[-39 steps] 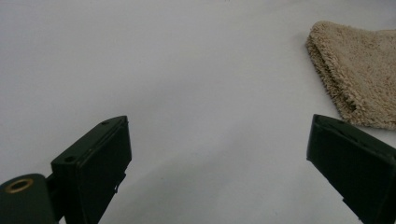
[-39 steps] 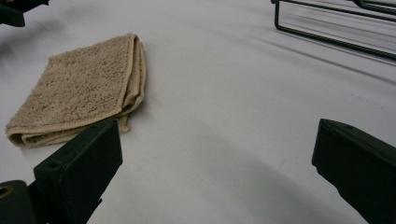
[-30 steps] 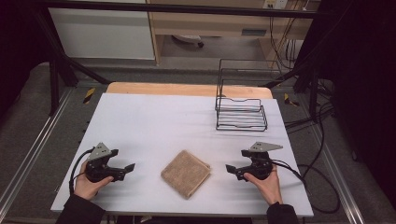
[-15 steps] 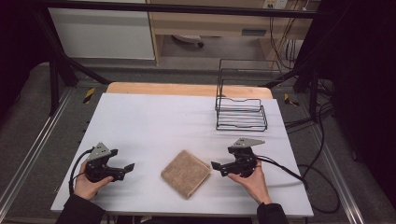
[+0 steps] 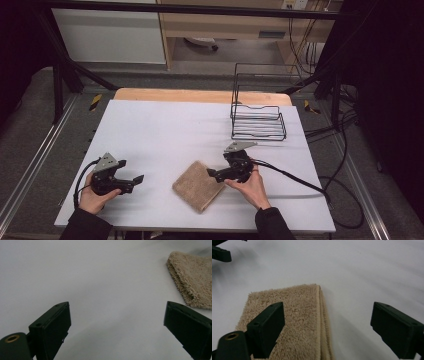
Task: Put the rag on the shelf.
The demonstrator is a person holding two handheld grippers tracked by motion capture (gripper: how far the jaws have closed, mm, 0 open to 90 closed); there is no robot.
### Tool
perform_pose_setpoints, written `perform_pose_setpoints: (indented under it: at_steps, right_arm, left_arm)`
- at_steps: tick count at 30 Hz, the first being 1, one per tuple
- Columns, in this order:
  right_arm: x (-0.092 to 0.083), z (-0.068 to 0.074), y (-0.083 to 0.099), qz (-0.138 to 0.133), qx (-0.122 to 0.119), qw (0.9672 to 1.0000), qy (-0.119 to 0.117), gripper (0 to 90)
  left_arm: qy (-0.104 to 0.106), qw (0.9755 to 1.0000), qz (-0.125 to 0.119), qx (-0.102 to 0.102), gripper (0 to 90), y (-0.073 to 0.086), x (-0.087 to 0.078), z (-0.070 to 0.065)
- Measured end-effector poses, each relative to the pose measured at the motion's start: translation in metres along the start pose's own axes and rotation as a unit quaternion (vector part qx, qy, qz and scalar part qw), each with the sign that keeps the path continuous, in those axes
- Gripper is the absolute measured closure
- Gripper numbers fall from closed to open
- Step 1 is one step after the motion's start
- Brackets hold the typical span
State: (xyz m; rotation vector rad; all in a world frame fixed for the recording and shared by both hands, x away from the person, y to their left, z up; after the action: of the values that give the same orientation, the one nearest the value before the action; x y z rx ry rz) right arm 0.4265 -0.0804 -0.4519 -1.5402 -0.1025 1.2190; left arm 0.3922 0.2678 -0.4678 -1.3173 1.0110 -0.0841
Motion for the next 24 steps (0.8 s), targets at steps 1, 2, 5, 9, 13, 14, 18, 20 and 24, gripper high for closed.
perform_pose_setpoints:
  at_steps: [1, 2, 5, 9, 13, 14, 18, 20, 24]
  right_arm:
    - [0.007, 0.003, -0.004, 0.008, -0.006, 0.9999, -0.004, 17.1]
    - [0.011, 0.005, -0.006, 0.010, -0.008, 0.9999, -0.006, 18.6]
    - [0.021, 0.009, -0.010, 0.021, -0.014, 0.9996, -0.012, 24.6]
    - [0.032, 0.012, -0.012, 0.031, -0.019, 0.9992, -0.016, 30.7]
    - [0.046, 0.011, -0.014, 0.042, -0.007, 0.9987, -0.027, 44.8]
    - [0.046, 0.011, -0.014, 0.042, -0.007, 0.9987, -0.027, 44.8]
    - [0.055, 0.010, -0.011, 0.063, -0.006, 0.9974, -0.033, 53.3]
    - [0.058, 0.010, -0.008, 0.070, -0.009, 0.9968, -0.037, 56.8]
    - [0.059, 0.012, -0.006, 0.076, -0.012, 0.9962, -0.041, 62.0]
  left_arm:
    - [0.000, 1.0000, 0.000, 0.000, 7.4, 0.000, 0.000, 0.000]
    - [0.000, 1.0000, -0.001, 0.000, 7.5, 0.000, 0.000, 0.000]
    - [0.000, 1.0000, 0.000, -0.001, 7.6, 0.000, 0.000, 0.001]
    - [-0.001, 1.0000, -0.001, -0.002, 7.8, 0.000, 0.000, 0.001]
    - [0.000, 1.0000, -0.001, -0.001, 7.9, 0.000, 0.000, 0.001]
    - [0.000, 1.0000, -0.001, -0.001, 7.9, 0.000, 0.000, 0.001]
    - [0.000, 1.0000, -0.001, -0.002, 8.1, 0.000, 0.000, 0.001]
    - [0.000, 1.0000, -0.001, -0.002, 8.2, 0.000, 0.000, 0.001]
    - [0.000, 1.0000, 0.000, -0.002, 8.3, 0.000, 0.000, 0.001]
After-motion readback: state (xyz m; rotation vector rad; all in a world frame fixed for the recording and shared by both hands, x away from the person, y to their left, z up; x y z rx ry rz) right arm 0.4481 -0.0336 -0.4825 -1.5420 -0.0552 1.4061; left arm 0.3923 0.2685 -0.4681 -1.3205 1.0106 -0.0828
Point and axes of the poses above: each handheld gripper's, and its own axes: x roughly forward along the jaws, y roughly out of its underside, z roughly to its left, the point moved 5 cm from there along x, roughly forward along the jaws, and after that the axes turned 2 degrees about y, right-handed, at the moved point
